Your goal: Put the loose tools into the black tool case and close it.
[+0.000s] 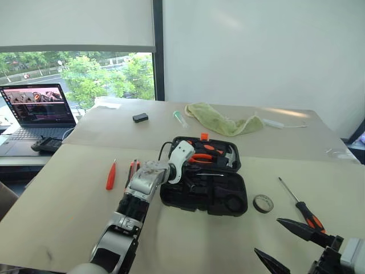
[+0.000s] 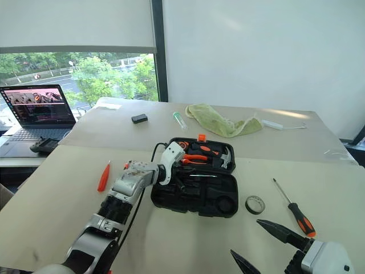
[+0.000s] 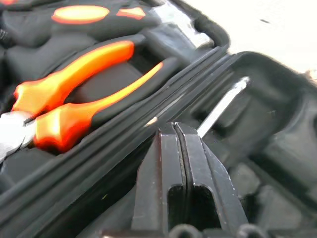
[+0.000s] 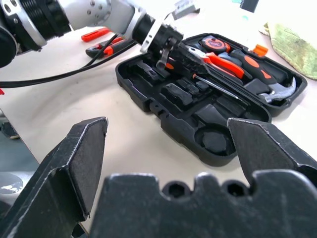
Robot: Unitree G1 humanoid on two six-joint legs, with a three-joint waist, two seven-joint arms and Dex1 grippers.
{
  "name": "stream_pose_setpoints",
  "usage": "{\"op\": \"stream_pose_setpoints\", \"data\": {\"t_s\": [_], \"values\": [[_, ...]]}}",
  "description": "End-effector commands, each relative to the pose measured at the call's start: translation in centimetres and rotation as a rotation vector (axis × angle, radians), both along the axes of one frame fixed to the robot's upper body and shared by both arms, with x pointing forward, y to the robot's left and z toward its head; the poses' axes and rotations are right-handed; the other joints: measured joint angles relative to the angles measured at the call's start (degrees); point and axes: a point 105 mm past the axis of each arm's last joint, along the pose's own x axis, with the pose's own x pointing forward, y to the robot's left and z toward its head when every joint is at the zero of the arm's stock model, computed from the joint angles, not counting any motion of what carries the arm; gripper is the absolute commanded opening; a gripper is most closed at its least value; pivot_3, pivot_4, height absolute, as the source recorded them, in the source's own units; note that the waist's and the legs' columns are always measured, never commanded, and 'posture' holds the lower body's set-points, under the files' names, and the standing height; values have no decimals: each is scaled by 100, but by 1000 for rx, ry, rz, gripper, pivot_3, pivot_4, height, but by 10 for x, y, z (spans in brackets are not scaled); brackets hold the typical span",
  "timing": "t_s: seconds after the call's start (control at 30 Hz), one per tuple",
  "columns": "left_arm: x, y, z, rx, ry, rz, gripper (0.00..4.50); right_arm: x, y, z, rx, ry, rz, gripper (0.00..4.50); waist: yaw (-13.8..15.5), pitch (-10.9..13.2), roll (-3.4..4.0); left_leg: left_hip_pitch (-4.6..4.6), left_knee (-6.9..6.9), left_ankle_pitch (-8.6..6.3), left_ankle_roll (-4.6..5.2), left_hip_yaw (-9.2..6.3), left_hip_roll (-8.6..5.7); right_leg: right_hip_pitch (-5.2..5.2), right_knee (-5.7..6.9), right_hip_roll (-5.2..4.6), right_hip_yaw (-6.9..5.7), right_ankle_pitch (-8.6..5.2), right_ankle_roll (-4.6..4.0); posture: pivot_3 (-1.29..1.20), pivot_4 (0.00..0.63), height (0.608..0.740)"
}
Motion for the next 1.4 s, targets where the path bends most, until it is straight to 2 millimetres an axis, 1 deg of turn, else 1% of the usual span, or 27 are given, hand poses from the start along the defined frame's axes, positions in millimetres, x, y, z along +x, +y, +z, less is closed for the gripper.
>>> {"op": "stream_pose_setpoints", "data": {"t_s": [0.03, 0.07, 0.1, 0.17, 0.27, 0.3, 0.33, 0.4, 0.43, 0.47, 0.53, 0.57, 0.63, 0.67, 0.7, 0.73, 0.77, 0.83, 0.87, 0.93, 1.0, 1.03, 1.07, 1.17, 1.23, 1.33, 1.4], "values": [[-2, 2, -23, 64, 57, 29, 55, -2, 6, 12, 17, -46, 25, 4500, 7, -1, -1, 1, 0, 0, 0, 0, 0, 2, 0, -1, 0, 0, 0, 0, 150, 740], [-5, 3, -33, 98, 80, 24, 55, -2, 6, 12, 25, -37, 20, 4500, 7, -4, -1, 4, 0, 0, 0, 0, 0, 5, -1, -1, -1, 0, 0, 0, 150, 740], [-8, 2, -39, 109, 90, 18, 55, 0, 6, 11, 33, -30, 11, 4500, 5, -11, 0, 7, 0, 0, 0, 0, 0, 8, -2, -1, 0, 0, 0, 0, 150, 740], [-11, 0, -44, 110, 103, 7, 55, 2, 4, 11, 46, -16, -6, 4500, 4, -34, 9, 15, -1, -1, 1, 1, 0, 15, -4, -5, 1, 0, 0, 0, 150, 740], [-18, -5, -59, 174, 108, -38, 55, 11, 1, 10, 86, 5, -63, 4500, 4, -75, 19, 23, -10, -1, 1, 1, 0, 20, -6, -11, 1, -1, -1, 0, 150, 740], [-20, -7, -63, 204, 90, -55, 55, 15, 0, 11, 87, 2, -89, 4500, 6, -93, 27, 25, -13, -1, 1, 1, 0, 21, -7, -12, 1, -2, -2, 0, 150, 740], [-20, -9, -64, 206, 71, -61, 55, 18, -1, 11, 92, 0, -104, 4500, 7, -106, 29, 28, -16, -2, 2, 2, 0, 25, -10, -14, 1, -2, -3, 0, 150, 740], [-19, -16, -53, 132, 37, -68, 55, 26, -6, 13, 77, -17, -162, 4500, 26, -126, 39, 31, -20, -4, 5, 2, -2, 31, -20, -19, -2, -3, -5, 0, 150, 740], [-17, -17, -39, 56, 5, -62, 55, 30, -8, 15, 85, -24, -188, 4500, 32, -129, 43, 31, -21, -4, 6, 1, -2, 34, -25, -22, -3, -5, -8, 0, 150, 740], [-16, -17, -20, -43, -32, -61, 55, 36, -11, 18, 109, -27, -221, 4500, 33, -135, 54, 29, -21, -5, 7, 1, -2, 35, -30, -25, -4, -8, -13, 0, 150, 740], [-20, -11, 13, -215, -112, -87, 55, 43, -14, 22, 137, -29, -266, 4500, 6, -134, 57, 20, -21, -6, 10, 4, -1, 25, -32, -38, -4, -11, -19, 0, 150, 740], [-25, -6, 22, -234, -150, -124, 55, 46, -17, 23, 134, -21, -294, 4500, 2, -127, 56, 7, -20, -5, 10, 4, -1, 12, -32, -40, -5, -8, -17, 0, 150, 740], [-37, 4, 37, -266, -145, -207, 55, 52, -31, 15, 34, 41, -404, 4500, -5, -108, 53, -2, -19, -5, 9, 4, -2, 2, -30, -39, -7, 0, -4, 0, 150, 740], [-45, 9, 46, -288, -131, -261, 293, 55, -40, 9, -57, 84, -453, 4500, -7, -103, 54, -4, -20, -4, 8, 5, -1, -1, -29, -37, -7, 0, -4, 0, 150, 740], [-54, 16, 57, -303, -134, -325, 565, 57, -44, 3, -90, 146, -446, 4500, -18, -102, 55, -8, -20, -3, 6, 4, -1, -3, -27, -33, -7, 1, -6, 0, 150, 740], [-61, 20, 63, -308, -138, -369, 699, 59, -46, 1, -103, 191, -433, 4500, -31, -101, 56, -7, -20, -3, 6, 5, 0, -2, -23, -34, -6, 1, -7, 0, 150, 740], [-68, 25, 70, -293, -153, -422, 1151, 62, -52, 1, -144, 202, -441, 4500, -36, -100, 58, -5, -19, -3, 6, 6, 0, -1, -22, -34, -6, 0, -8, 0, 150, 740], [-82, 36, 84, -266, -165, -525, 1818, 71, -67, 3, -159, 265, -487, 4500, -30, -98, 62, -1, -19, -3, 7, 6, -2, 5, -29, -29, -5, -15, -33, 0, 150, 740], [-89, 38, 88, -253, -166, -566, 2280, 74, -74, 4, -146, 299, -504, 4500, -23, -96, 65, 1, -19, -3, 8, 6, -3, 10, -34, -24, -3, -17, -37, 0, 150, 740], [-100, 41, 95, -243, -157, -623, 2831, 81, -84, 6, -127, 363, -524, 4500, 7, -94, 65, 1, -18, -4, 11, 5, -4, 22, -53, -8, -1, -15, -39, 0, 150, 740], [-112, 44, 100, -230, -146, -676, 3741, 92, -96, 6, -170, 427, -553, 4500, 6, -91, 63, -1, -16, -6, 15, 6, -4, 27, -66, 0, -1, -11, -36, 0, 150, 740], [-117, 46, 102, -221, -144, -697, 4009, 97, -101, 6, -185, 453, -561, 4500, -18, -87, 65, -4, -15, -7, 17, 7, -5, 25, -67, 1, 2, -10, -36, 0, 150, 740], [-121, 46, 102, -207, -146, -711, 4412, 101, -106, 5, -198, 481, -570, 4500, -22, -86, 67, -4, -14, -8, 20, 14, -5, 23, -68, 2, 11, -8, -34, 0, 150, 740], [-134, 45, 100, -198, -126, -736, 4412, 110, -123, -4, -197, 590, -602, 4500, -40, -84, 65, -6, -17, -8, 20, 15, -3, 19, -74, 13, 13, -5, -29, 0, 150, 740], [-140, 45, 100, -201, -120, -743, 4412, 117, -133, -11, -191, 637, -622, 4500, -53, -82, 66, -6, -20, -8, 18, 14, -4, 19, -75, 14, 11, 12, 1, 0, 150, 740], [-144, 46, 102, -201, -121, -747, 4412, 128, -144, -24, -191, 693, -640, 4500, -83, -76, 69, -14, -17, -7, 17, 14, -4, 13, -77, 16, 10, 15, 5, 0, 150, 740], [-145, 46, 101, -184, -132, -743, 4412, 135, -152, -37, -196, 732, -650, 4500, -112, -73, 74, -14, -16, -7, 17, 17, -7, 11, -77, 15, 14, 16, 6, 0, 150, 740]]}}
